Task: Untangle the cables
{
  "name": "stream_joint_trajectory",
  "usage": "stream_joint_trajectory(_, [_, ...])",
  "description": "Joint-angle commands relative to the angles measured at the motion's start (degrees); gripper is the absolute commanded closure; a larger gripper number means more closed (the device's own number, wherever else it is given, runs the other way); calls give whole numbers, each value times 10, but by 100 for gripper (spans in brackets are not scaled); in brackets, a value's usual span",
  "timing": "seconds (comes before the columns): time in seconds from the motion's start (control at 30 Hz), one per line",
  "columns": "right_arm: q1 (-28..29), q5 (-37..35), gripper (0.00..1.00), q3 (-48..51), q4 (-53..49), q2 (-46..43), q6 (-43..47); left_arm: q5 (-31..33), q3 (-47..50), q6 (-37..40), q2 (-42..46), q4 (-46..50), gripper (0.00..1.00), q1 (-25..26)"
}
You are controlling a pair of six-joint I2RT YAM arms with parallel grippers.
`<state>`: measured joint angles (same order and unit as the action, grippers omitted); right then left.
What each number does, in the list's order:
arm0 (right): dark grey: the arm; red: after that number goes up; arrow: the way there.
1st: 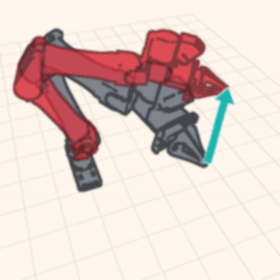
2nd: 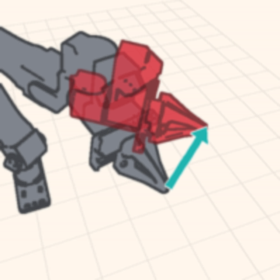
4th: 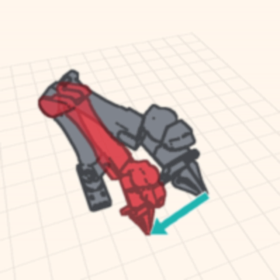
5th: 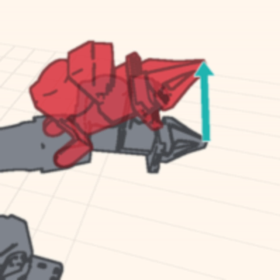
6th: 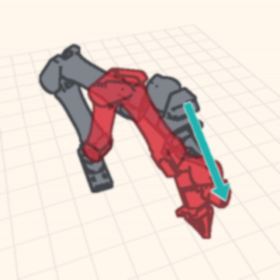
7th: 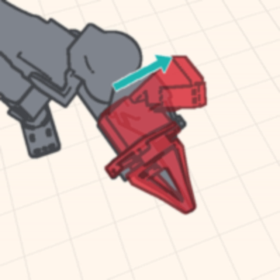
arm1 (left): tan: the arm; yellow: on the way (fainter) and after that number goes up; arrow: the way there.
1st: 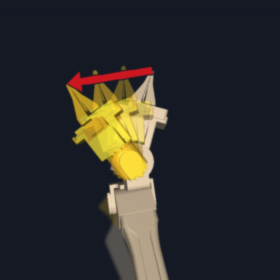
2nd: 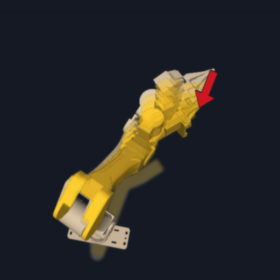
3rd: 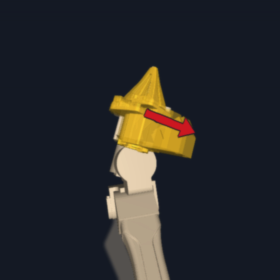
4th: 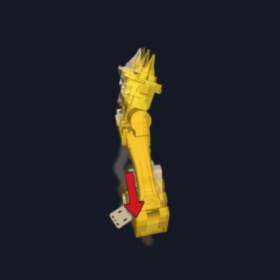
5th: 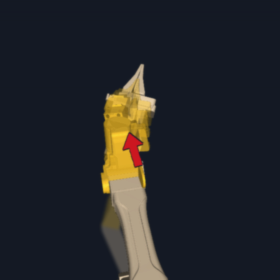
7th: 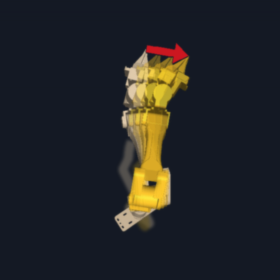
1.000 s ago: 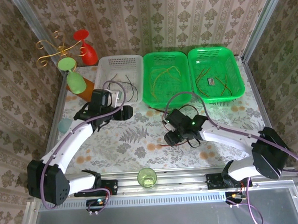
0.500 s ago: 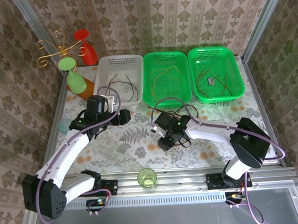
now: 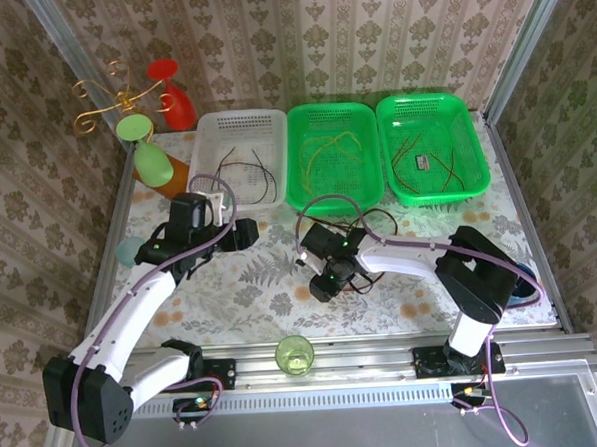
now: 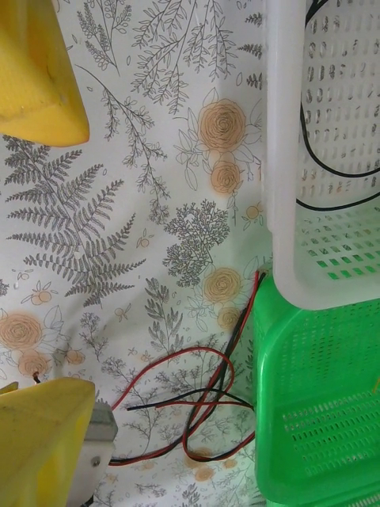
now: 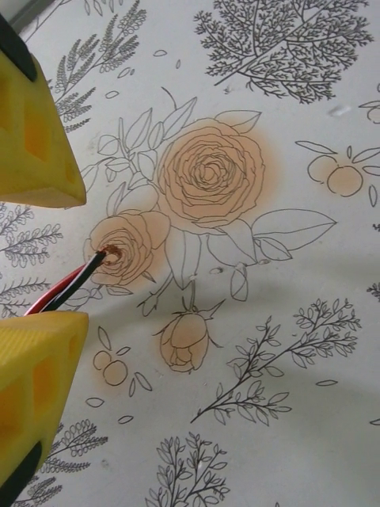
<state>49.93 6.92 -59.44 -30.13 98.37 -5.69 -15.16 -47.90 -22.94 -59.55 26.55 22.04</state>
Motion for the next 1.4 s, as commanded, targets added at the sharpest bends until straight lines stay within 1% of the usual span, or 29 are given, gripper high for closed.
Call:
stream_joint_trajectory(0.0, [3,-4,64,-19,-10,10,-13,6,0,-10,13,1,23,-2])
stream_joint_trajectory(0.23, [2,-3,69,-10,13,14,-11,5,-2,-9,15,4,23,-2])
stream_joint_trajectory(0.47, [0,-18,70,2,42,18,-21,5,-1,-9,15,-1,23,-1])
stream_joint_trajectory(0.7, [-3,-27,73,8,43,32,-22,7,2,-9,14,-1,23,-1])
stream_joint_trajectory(0.9, [-2,-35,73,11,34,29,-21,7,0,-9,11,-2,23,-1])
stream_joint_trajectory(0.93, [-3,-36,75,10,32,30,-20,7,-1,-8,11,-1,23,-2])
stream_joint_trajectory(1.03, [-3,-37,85,11,34,26,-19,7,-1,-9,9,-2,23,0])
stream_joint_trajectory(1.1, [-3,-37,86,11,34,25,-19,7,-2,-8,9,-3,23,-1])
stream_joint_trajectory(1.2, [-4,-45,85,9,37,33,-17,7,-2,-6,9,-3,23,0])
stream_joint_trajectory(1.27, [-5,-45,86,5,37,40,-15,7,-3,-7,8,-3,23,-1])
stream_joint_trajectory(1.37, [-5,-46,96,2,38,40,-15,7,-4,-6,8,-1,23,0])
